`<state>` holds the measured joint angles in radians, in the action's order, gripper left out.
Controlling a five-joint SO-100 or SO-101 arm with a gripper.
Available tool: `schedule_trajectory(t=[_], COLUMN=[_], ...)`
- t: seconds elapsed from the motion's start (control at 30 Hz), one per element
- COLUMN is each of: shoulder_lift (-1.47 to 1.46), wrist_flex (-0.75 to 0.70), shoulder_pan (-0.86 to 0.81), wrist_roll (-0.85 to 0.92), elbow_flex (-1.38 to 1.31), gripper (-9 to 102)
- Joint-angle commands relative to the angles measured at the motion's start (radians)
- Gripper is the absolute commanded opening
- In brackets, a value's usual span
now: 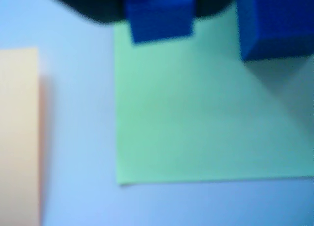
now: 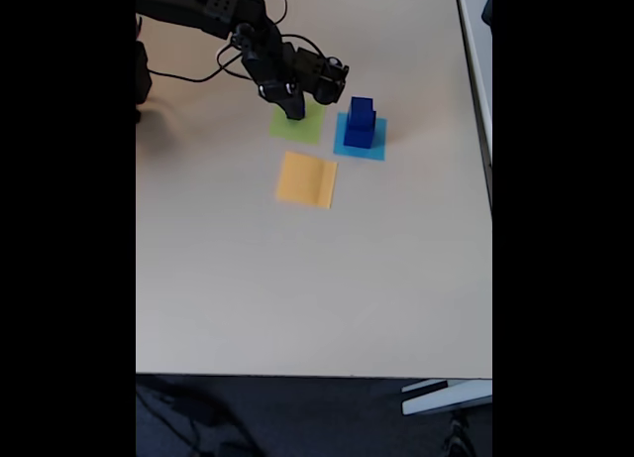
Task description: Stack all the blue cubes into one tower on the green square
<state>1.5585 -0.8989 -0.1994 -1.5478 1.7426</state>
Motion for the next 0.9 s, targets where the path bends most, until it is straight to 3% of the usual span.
schedule_trajectory(t=[0.0,0.43,0.87], shoulder_lift=[0.054,0.028,0.041], wrist_flex=[0.000,0.021,0.150], shoulder_pan=[0.031,0.127,0.104], wrist_roll=[-0.037,-0.175,-0.141], elbow_flex=[-0.038,0.031,0.167], gripper=[6,6,6])
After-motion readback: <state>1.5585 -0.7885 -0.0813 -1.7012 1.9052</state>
